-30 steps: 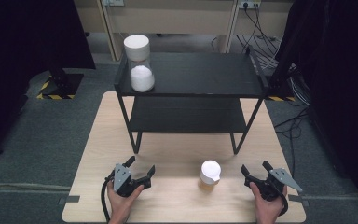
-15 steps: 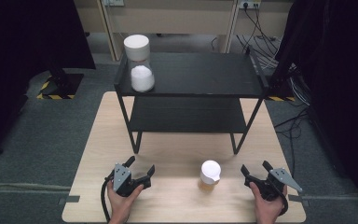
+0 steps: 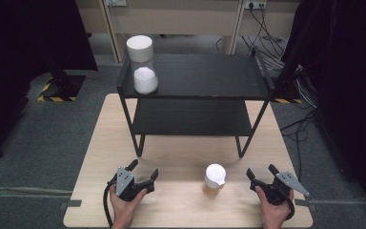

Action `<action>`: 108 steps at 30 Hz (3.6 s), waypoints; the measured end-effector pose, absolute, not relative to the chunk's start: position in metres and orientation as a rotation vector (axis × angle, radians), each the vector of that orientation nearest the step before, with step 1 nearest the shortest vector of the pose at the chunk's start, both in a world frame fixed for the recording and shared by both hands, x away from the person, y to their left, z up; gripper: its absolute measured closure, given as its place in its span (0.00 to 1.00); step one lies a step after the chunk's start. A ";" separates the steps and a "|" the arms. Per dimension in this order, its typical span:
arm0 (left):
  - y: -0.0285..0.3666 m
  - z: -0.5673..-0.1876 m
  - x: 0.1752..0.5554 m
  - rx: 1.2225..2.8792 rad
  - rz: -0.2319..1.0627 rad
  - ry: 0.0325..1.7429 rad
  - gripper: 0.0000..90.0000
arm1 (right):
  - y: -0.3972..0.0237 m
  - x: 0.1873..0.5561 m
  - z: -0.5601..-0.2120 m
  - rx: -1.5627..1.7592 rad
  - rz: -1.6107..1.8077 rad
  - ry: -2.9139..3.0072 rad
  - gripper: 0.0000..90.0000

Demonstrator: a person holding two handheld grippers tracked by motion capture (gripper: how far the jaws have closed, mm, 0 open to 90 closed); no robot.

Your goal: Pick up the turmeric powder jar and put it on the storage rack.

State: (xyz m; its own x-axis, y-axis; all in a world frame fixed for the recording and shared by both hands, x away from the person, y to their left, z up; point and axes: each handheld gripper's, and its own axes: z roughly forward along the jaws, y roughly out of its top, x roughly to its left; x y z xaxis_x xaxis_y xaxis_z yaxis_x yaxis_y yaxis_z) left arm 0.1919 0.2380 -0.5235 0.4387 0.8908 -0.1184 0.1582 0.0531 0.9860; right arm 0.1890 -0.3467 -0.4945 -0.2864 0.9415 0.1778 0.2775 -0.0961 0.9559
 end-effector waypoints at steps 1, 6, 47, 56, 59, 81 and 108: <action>0.238 -0.524 0.192 1.427 0.729 0.997 0.12 | -0.347 0.189 -0.495 1.348 1.415 1.576 0.03; 0.240 -0.524 0.192 1.423 0.721 1.000 0.12 | -0.348 0.187 -0.493 1.328 1.471 1.562 0.02; 0.240 -0.524 0.193 1.417 0.715 1.010 0.12 | -0.273 0.185 -0.476 0.991 1.635 1.852 0.05; 0.241 -0.524 0.193 1.418 0.712 1.009 0.12 | -0.260 0.181 -0.486 1.032 1.578 1.849 0.17; 0.241 -0.523 0.193 1.419 0.711 1.009 0.12 | -0.258 0.180 -0.490 1.043 1.565 1.848 0.24; 0.241 -0.524 0.193 1.415 0.712 1.012 0.12 | -0.251 0.172 -0.491 1.051 1.539 1.788 0.34; 0.240 -0.524 0.192 1.414 0.719 1.012 0.12 | -0.255 0.178 -0.446 0.986 1.551 1.692 0.34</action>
